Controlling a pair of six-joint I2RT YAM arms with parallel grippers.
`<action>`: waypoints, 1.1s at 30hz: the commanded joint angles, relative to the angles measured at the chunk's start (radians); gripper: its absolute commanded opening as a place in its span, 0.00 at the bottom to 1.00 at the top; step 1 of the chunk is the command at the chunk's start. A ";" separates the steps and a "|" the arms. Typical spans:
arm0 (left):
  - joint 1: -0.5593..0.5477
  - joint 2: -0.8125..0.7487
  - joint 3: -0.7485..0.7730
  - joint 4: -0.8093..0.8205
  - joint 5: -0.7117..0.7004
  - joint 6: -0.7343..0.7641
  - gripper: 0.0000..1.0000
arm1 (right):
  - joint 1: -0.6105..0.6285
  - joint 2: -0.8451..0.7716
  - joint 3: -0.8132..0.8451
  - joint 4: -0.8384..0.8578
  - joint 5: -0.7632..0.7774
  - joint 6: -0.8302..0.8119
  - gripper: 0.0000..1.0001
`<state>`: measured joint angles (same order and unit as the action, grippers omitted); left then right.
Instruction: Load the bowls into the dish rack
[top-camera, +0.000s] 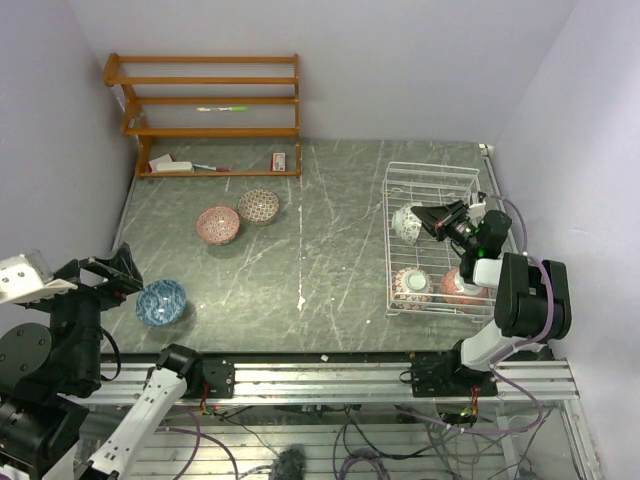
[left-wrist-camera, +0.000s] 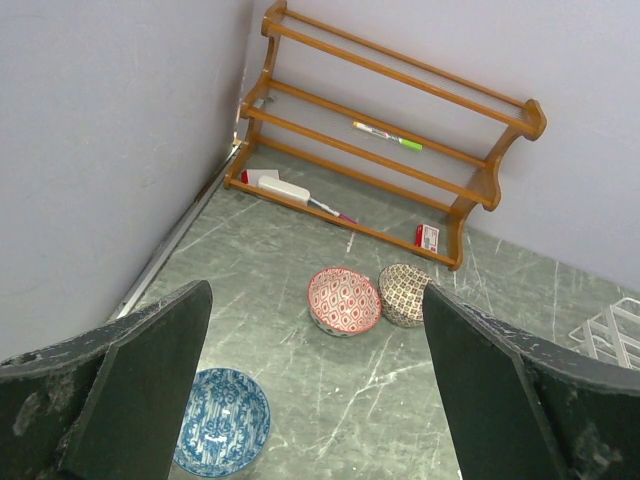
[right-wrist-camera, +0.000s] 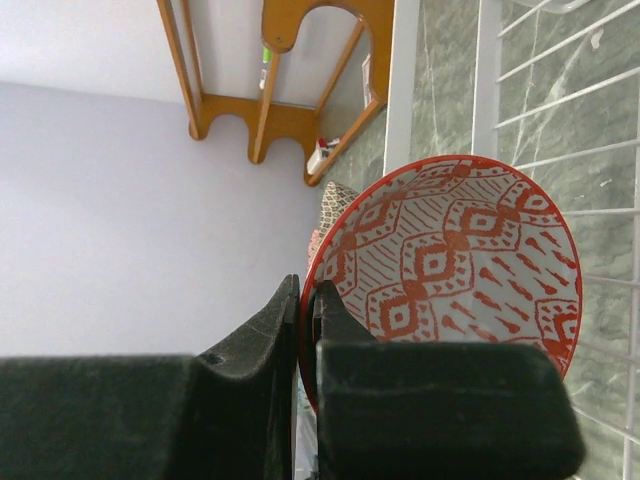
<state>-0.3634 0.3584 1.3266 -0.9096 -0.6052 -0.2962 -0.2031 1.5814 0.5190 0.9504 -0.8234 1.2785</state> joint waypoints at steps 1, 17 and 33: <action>-0.011 0.018 -0.005 0.035 0.007 -0.008 0.97 | -0.013 0.042 -0.003 0.127 0.007 0.084 0.00; -0.011 0.023 -0.018 0.042 -0.003 -0.001 0.98 | -0.072 0.113 0.099 -0.450 0.146 -0.222 0.03; -0.011 0.035 -0.031 0.063 0.011 -0.006 0.98 | -0.039 0.157 0.021 -0.047 0.030 0.051 0.00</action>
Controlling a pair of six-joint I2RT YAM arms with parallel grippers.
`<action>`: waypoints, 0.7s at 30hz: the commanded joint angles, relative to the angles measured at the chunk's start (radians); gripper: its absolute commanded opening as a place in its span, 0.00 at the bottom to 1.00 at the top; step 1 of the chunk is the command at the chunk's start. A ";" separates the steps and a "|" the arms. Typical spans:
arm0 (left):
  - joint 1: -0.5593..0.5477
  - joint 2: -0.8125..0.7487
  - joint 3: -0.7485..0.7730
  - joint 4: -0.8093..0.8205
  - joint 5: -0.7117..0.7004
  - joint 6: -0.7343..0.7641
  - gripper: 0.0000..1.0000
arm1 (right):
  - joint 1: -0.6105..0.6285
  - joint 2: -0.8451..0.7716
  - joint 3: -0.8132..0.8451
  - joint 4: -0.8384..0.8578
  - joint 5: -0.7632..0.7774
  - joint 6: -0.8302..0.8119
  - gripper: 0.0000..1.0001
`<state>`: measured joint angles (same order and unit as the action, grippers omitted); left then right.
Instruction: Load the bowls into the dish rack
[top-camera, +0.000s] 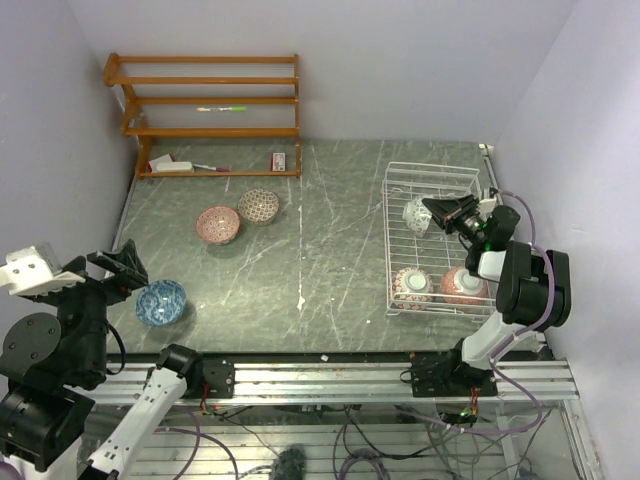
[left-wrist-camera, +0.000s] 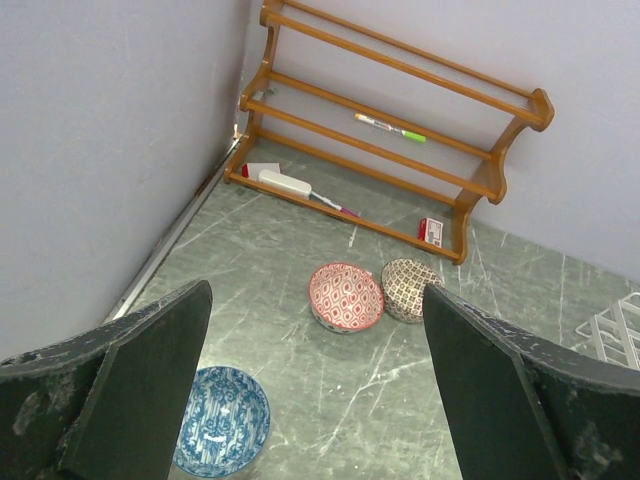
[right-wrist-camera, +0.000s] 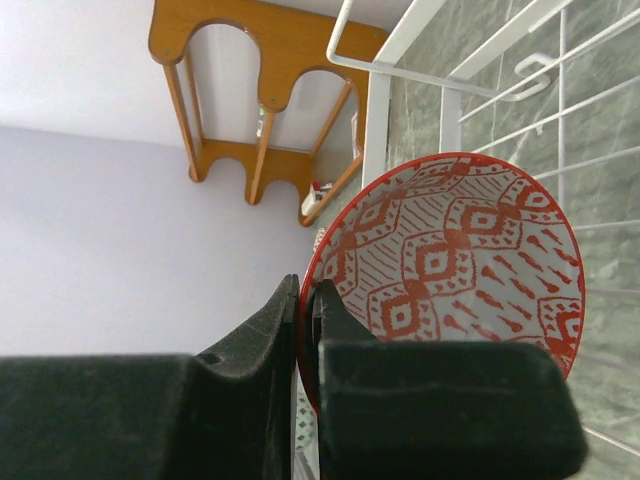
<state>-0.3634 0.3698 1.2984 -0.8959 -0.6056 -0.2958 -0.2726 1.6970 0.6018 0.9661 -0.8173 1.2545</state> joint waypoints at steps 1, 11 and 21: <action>-0.011 0.027 -0.001 0.050 0.013 -0.006 0.98 | 0.035 0.030 -0.063 -0.048 0.029 0.094 0.00; -0.011 0.029 -0.007 0.056 0.011 -0.010 0.98 | 0.062 0.025 -0.069 0.000 0.065 0.170 0.00; -0.011 0.035 -0.008 0.056 0.010 -0.010 0.98 | 0.119 0.164 -0.103 0.069 0.095 0.210 0.00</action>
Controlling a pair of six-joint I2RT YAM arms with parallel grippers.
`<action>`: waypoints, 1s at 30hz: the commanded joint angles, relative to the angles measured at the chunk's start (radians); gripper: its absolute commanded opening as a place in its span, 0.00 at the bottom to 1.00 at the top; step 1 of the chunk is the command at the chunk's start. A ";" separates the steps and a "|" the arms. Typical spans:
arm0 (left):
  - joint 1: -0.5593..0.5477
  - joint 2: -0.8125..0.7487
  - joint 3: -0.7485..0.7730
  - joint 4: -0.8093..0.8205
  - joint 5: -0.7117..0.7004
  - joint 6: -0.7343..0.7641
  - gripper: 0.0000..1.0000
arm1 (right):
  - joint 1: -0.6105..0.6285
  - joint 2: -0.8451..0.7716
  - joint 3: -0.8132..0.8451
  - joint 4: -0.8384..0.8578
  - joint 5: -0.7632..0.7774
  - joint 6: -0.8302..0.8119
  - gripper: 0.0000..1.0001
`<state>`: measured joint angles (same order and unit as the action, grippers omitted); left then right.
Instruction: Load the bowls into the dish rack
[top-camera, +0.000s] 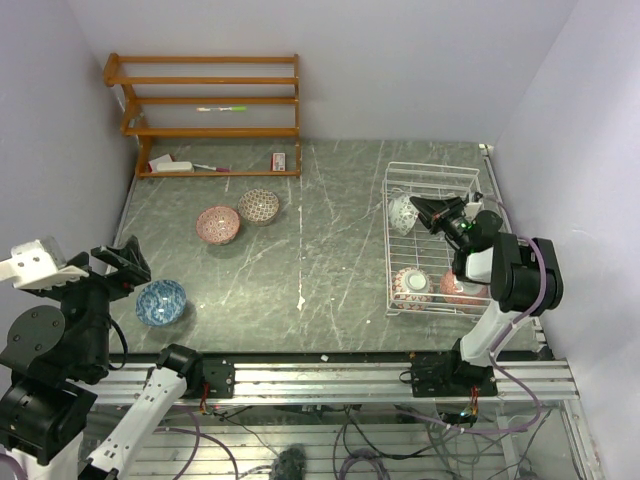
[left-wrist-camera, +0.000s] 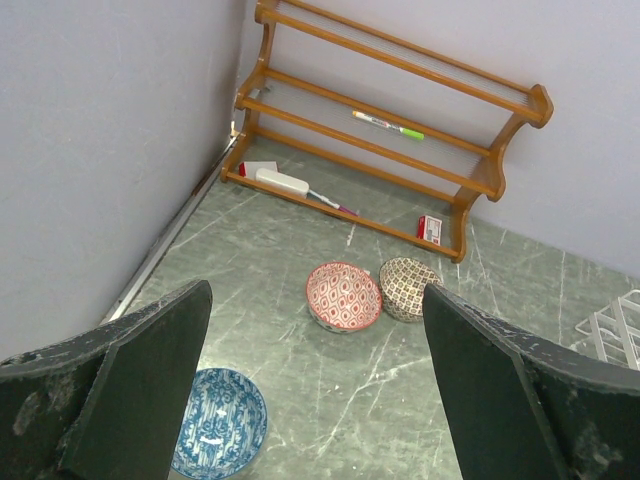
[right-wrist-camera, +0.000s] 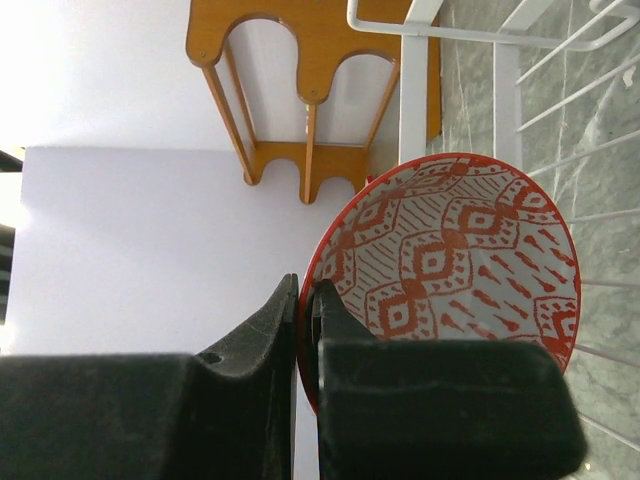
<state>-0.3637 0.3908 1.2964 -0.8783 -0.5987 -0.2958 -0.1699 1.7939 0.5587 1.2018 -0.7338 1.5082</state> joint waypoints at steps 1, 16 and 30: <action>-0.011 0.012 -0.006 0.038 -0.001 -0.008 0.98 | 0.013 0.066 -0.061 -0.195 0.017 -0.062 0.00; -0.011 0.003 -0.029 0.043 -0.002 -0.011 0.98 | -0.052 0.024 -0.087 -0.421 0.074 -0.209 0.20; -0.010 -0.013 -0.046 0.044 -0.001 -0.018 0.98 | -0.063 -0.141 0.031 -0.818 0.204 -0.485 0.29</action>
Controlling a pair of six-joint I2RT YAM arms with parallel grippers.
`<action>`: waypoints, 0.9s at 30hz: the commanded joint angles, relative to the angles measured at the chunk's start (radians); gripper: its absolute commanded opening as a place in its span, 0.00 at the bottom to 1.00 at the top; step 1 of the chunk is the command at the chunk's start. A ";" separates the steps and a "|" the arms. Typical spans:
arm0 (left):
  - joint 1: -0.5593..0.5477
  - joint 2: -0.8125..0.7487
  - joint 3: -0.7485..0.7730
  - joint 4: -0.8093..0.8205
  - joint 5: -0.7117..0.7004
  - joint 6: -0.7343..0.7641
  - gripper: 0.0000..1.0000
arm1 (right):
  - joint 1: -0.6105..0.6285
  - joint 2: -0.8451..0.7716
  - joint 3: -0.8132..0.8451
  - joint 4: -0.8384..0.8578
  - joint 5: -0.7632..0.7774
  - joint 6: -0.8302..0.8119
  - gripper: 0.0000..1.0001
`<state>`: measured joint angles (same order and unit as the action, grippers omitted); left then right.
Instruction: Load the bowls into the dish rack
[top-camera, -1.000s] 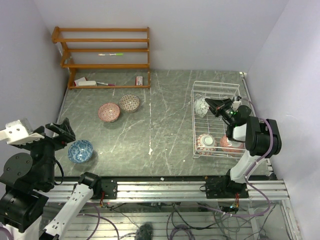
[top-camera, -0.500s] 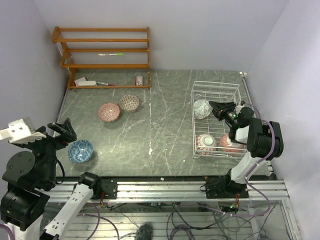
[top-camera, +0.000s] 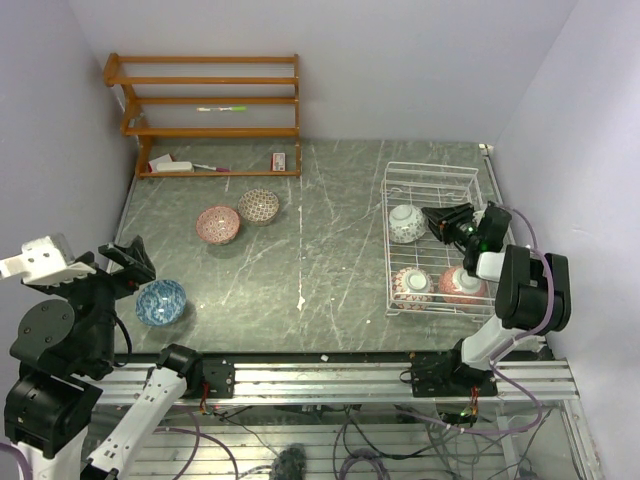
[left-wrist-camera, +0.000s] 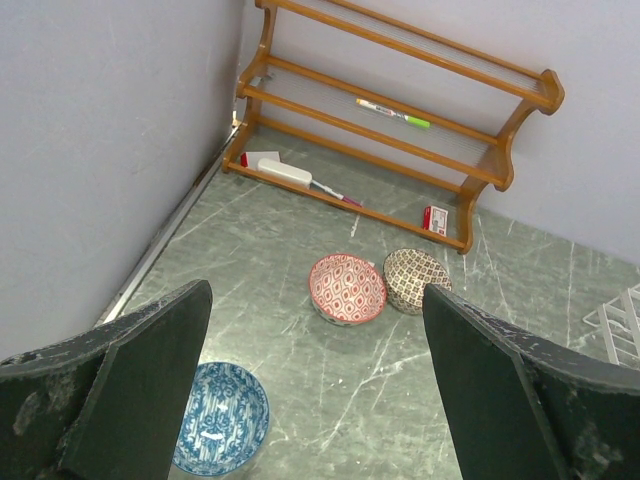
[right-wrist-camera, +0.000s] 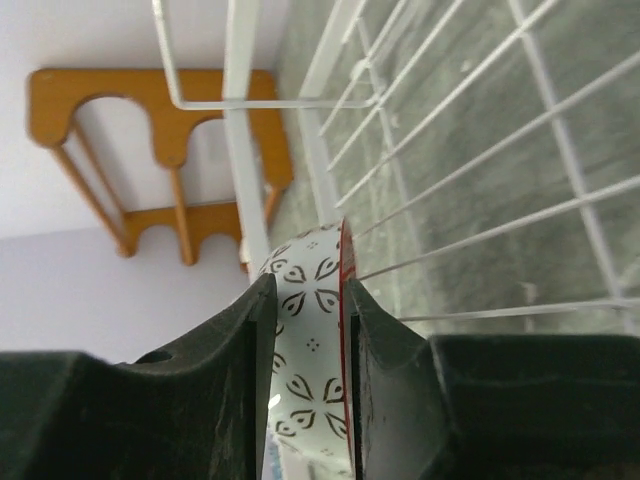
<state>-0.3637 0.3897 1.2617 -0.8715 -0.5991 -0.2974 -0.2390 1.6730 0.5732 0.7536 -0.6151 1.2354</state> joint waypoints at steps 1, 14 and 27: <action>-0.010 -0.013 -0.013 0.040 0.001 -0.017 0.97 | 0.006 -0.029 0.026 -0.396 0.102 -0.231 0.31; -0.010 -0.021 -0.001 0.033 -0.001 -0.014 0.97 | 0.009 -0.099 0.089 -0.547 0.191 -0.352 0.52; -0.011 -0.015 -0.007 0.044 0.018 -0.015 0.98 | 0.237 -0.259 0.311 -0.853 0.567 -0.659 0.78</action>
<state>-0.3637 0.3786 1.2480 -0.8639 -0.5976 -0.3035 -0.0967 1.4319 0.8043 0.0082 -0.2207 0.7097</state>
